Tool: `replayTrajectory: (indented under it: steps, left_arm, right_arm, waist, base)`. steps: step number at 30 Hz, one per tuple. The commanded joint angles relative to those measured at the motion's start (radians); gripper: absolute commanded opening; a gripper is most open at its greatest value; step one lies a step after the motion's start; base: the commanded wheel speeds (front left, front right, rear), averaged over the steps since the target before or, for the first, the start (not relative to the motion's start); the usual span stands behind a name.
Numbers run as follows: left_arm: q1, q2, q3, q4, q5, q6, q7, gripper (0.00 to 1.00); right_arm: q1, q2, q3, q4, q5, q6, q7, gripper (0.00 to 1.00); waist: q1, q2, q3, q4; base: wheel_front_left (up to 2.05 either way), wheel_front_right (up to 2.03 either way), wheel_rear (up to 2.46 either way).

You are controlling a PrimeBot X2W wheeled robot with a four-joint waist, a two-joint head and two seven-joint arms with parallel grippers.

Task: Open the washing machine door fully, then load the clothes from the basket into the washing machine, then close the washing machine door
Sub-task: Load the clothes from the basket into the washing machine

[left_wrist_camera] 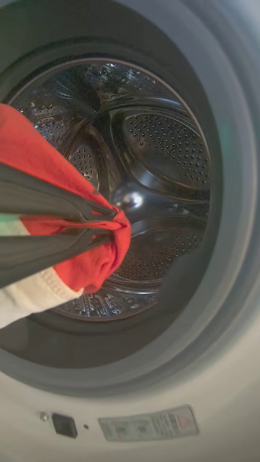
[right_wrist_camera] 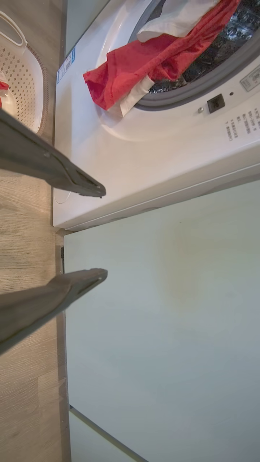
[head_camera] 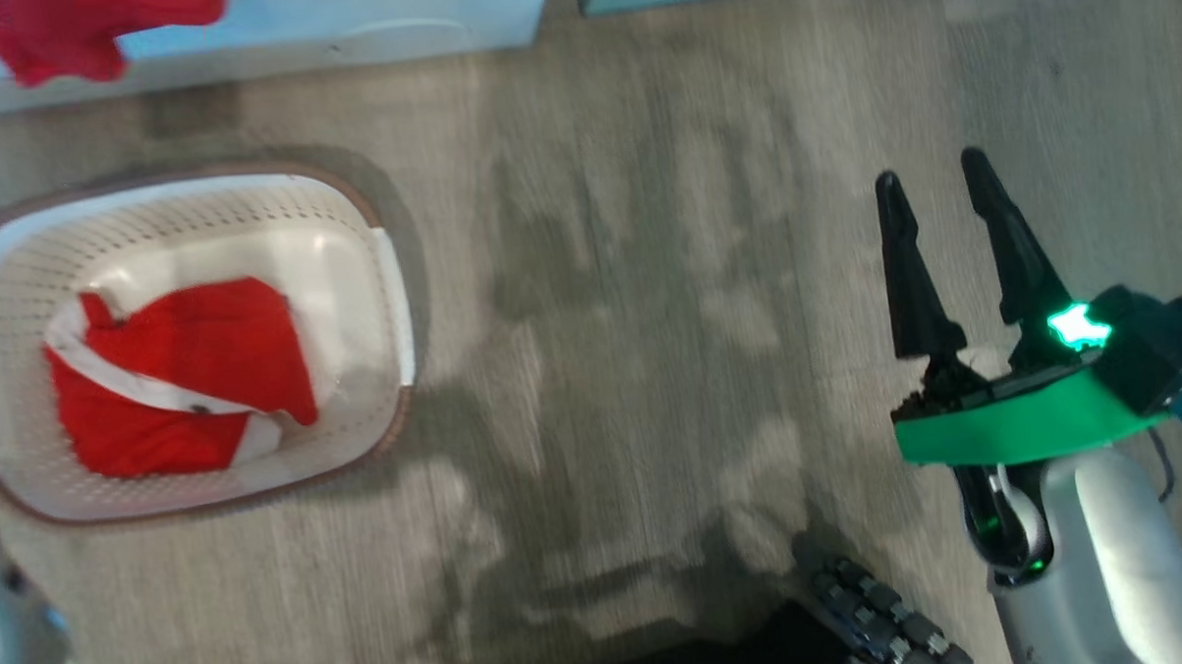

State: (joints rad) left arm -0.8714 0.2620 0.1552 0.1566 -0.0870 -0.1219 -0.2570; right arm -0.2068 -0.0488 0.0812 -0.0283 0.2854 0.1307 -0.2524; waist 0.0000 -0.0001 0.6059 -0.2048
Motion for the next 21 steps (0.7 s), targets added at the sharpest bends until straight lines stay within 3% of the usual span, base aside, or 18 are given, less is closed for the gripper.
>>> replayTrajectory:
  steps: [1,8,9,16,21]
  left_arm:
    - [-0.071,0.083,0.019,0.003,-0.006,-0.006,-0.005,0.00]
    - [-0.344,0.264,-0.108,0.185,-0.031,-0.008,0.012,0.00]
    - [-0.344,0.264,-0.108,0.185,-0.031,-0.008,0.012,0.00]
    - [-0.632,0.431,-0.313,0.337,-0.090,-0.009,0.054,0.00]
    - [-0.760,0.473,-0.411,0.411,-0.089,-0.005,0.057,0.00]
  right_arm:
    - [-0.011,-0.001,0.026,-0.037,0.017,0.000,-0.009,1.00]
    - [-0.035,-0.001,0.041,-0.050,0.057,0.000,-0.009,1.00]
    - [-0.035,-0.001,0.041,-0.050,0.057,0.000,-0.009,1.00]
    - [-0.060,-0.001,0.080,-0.052,0.104,0.000,-0.009,1.00]
    - [-0.074,-0.001,0.098,-0.051,0.117,0.000,-0.009,1.00]
  waist:
    - [0.0000,0.0001,0.064,-0.046]
    - [0.0000,0.0001,0.174,-0.084]
    - [0.0000,0.0001,0.174,-0.084]
    - [0.0000,0.0001,0.254,-0.120]
    - [0.0000,0.0001,0.276,-0.130]
  base:
    - [0.00,0.00,0.00]
    - [0.00,0.00,0.00]
    - [0.00,0.00,0.00]
    - [0.00,0.00,0.00]
    - [0.00,0.00,0.00]
